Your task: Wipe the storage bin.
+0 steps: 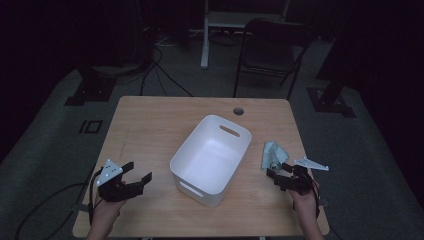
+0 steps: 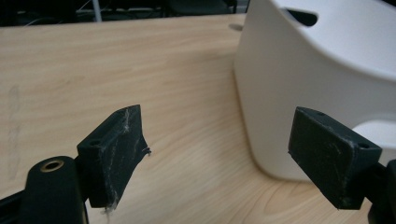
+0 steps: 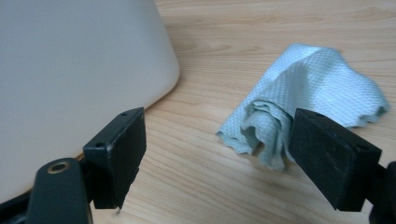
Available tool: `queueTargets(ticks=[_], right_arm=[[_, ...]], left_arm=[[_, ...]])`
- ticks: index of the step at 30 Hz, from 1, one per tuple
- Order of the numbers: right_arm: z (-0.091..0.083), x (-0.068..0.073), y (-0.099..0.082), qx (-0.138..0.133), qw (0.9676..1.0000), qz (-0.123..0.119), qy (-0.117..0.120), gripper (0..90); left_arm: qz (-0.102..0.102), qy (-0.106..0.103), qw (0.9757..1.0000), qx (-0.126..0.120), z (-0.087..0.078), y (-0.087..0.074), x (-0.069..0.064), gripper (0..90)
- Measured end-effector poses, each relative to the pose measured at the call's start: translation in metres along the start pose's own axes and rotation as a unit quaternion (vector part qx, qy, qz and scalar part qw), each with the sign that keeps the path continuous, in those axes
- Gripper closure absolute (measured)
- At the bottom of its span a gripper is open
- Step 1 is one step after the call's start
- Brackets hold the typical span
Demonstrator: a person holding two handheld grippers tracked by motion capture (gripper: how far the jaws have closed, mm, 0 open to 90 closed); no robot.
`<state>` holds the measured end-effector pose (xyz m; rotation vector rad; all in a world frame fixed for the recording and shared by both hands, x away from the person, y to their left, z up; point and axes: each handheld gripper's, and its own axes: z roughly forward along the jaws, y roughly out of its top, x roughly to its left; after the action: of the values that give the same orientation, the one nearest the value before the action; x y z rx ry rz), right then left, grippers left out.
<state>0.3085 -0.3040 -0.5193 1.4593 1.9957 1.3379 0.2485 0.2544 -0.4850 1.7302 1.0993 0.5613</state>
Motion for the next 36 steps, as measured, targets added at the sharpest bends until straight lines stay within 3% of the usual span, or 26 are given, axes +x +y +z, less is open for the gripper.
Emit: queueTargets(ticks=[6,10,19,24,27,32,36], right_arm=[[-0.006,-0.002,-0.008,-0.014,0.9995,-0.007,-0.028,18.1],[-0.008,-0.002,-0.014,-0.014,0.9995,-0.002,-0.029,17.9],[-0.019,0.001,-0.032,-0.01,0.9984,-0.009,-0.055,13.8],[-0.025,-0.001,-0.039,-0.018,0.9982,-0.008,-0.056,13.8],[-0.026,-0.002,-0.044,-0.022,0.9966,-0.019,-0.077,13.8],[-0.024,-0.011,-0.048,-0.023,0.9945,-0.002,-0.103,13.5],[-0.025,-0.018,-0.05,-0.028,0.9927,0.017,-0.116,13.5]], left_arm=[[-0.002,0.014,0.9997,0.021,0.001,-0.021,0.003,18.1],[0.0,0.024,0.9989,0.042,0.004,-0.032,0.003,18.1],[-0.007,0.057,0.9968,0.055,-0.003,-0.049,0.01,18.1],[-0.005,0.075,0.9949,0.067,-0.006,-0.058,0.013,18.1],[-0.011,0.088,0.9939,0.065,-0.008,-0.062,0.015,18.1],[-0.021,0.099,0.9924,0.071,-0.01,-0.067,0.02,18.1],[-0.018,0.113,0.9909,0.072,-0.011,-0.069,0.022,18.1]])
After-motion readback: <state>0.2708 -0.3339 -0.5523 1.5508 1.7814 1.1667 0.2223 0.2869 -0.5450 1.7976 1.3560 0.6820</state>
